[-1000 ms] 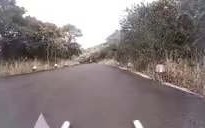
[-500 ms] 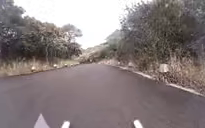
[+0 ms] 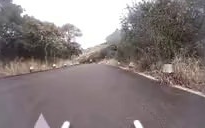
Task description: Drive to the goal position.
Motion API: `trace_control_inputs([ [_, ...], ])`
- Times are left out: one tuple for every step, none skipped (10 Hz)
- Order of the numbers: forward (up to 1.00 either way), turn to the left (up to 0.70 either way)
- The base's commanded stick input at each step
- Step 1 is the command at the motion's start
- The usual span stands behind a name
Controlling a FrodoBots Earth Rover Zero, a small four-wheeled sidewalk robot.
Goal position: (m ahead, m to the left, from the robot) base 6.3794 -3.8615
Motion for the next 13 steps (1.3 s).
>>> trace_control_inputs([
  [0.50,0.00],
  [0.50,0.00],
  [0.50,0.00],
  [0.50,0.00],
  [0.50,0.00],
  [0.50,0.00],
  [0.50,0.00],
  [0.50,0.00],
  [0.50,0.00],
  [0.50,0.00],
  [0.50,0.00],
  [0.50,0.00],
  [0.50,0.00],
])
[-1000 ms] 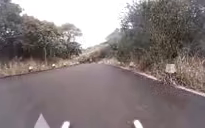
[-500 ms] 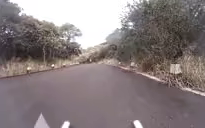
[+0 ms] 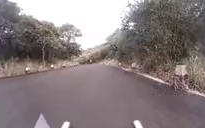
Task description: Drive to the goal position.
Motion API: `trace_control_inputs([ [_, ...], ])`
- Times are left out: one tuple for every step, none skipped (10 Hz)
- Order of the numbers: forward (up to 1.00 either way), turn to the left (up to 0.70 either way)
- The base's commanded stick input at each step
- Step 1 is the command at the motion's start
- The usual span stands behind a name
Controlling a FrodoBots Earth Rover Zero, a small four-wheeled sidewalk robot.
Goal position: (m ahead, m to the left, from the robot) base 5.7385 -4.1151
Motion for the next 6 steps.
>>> trace_control_inputs([
  [0.50,0.00],
  [0.50,0.00],
  [0.50,0.00],
  [0.50,0.00],
  [0.50,0.00],
  [0.50,0.00],
])
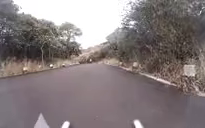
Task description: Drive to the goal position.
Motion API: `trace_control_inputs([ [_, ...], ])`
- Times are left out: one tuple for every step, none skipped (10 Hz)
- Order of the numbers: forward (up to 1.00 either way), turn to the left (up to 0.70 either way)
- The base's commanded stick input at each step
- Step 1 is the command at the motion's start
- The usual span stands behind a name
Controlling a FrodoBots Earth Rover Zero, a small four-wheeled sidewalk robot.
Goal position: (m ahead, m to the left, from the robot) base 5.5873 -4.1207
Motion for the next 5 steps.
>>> trace_control_inputs([
  [0.50,0.00],
  [0.50,0.00],
  [0.50,0.00],
  [0.50,0.00],
  [0.50,0.00],
])
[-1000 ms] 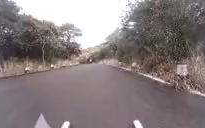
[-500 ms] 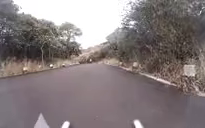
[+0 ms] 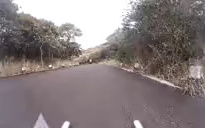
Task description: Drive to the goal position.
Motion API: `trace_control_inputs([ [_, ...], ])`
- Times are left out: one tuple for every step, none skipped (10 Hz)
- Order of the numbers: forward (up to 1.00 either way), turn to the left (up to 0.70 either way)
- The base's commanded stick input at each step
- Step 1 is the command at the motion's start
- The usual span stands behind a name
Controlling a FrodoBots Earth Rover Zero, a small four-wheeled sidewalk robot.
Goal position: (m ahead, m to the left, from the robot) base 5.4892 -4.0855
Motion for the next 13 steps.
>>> trace_control_inputs([
  [0.50,0.00],
  [0.50,0.00],
  [0.50,0.00],
  [0.50,0.00],
  [0.50,0.00],
  [0.50,0.00],
  [0.50,0.00],
  [0.50,0.00],
  [0.50,0.00],
  [0.50,0.00],
  [0.50,0.00],
  [0.50,0.00],
  [0.50,0.00],
])
